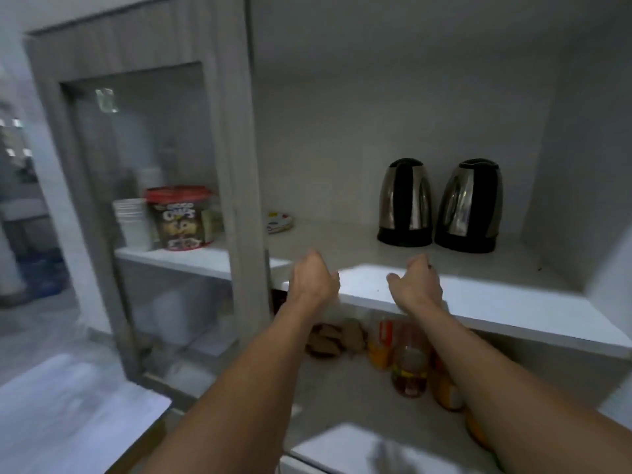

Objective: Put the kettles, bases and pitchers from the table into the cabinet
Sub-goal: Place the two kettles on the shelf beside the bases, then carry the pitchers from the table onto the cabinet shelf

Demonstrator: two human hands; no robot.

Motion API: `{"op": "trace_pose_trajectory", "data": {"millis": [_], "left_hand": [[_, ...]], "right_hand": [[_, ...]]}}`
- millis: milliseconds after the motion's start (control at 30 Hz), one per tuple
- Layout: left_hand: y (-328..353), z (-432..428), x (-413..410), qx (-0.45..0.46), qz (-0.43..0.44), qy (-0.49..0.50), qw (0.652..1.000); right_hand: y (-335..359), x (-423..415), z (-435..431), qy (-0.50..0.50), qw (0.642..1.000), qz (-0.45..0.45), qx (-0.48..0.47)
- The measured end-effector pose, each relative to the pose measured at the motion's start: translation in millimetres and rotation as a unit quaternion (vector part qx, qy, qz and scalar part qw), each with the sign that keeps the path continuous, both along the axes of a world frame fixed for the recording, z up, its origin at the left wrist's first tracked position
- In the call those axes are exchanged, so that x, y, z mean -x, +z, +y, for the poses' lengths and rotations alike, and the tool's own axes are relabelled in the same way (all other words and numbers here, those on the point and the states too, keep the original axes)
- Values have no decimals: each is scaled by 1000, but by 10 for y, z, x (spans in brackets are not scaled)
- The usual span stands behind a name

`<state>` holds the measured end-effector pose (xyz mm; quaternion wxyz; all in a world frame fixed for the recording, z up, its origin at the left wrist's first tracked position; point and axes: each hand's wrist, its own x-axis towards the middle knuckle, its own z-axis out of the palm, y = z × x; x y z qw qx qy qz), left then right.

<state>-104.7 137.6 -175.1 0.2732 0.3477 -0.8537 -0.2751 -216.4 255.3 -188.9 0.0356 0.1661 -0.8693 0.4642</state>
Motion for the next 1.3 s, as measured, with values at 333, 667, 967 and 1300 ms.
{"op": "trace_pose_trajectory", "data": {"millis": [333, 667, 967, 1300], "left_hand": [[181, -498, -3491, 19, 15, 295, 955], [-421, -93, -6833, -69, -19, 623, 779], [-1358, 98, -8469, -193, 70, 712, 672], [-2059, -579, -9185, -483, 450, 486, 572]], "right_hand": [[230, -3004, -1267, 311, 947, 74, -20], [-195, -6326, -1964, 640, 763, 64, -67], [-1211, -8262, -2012, 713, 683, -95, -128], [-1841, -9415, -2360, 615, 647, -410, -186]]}}
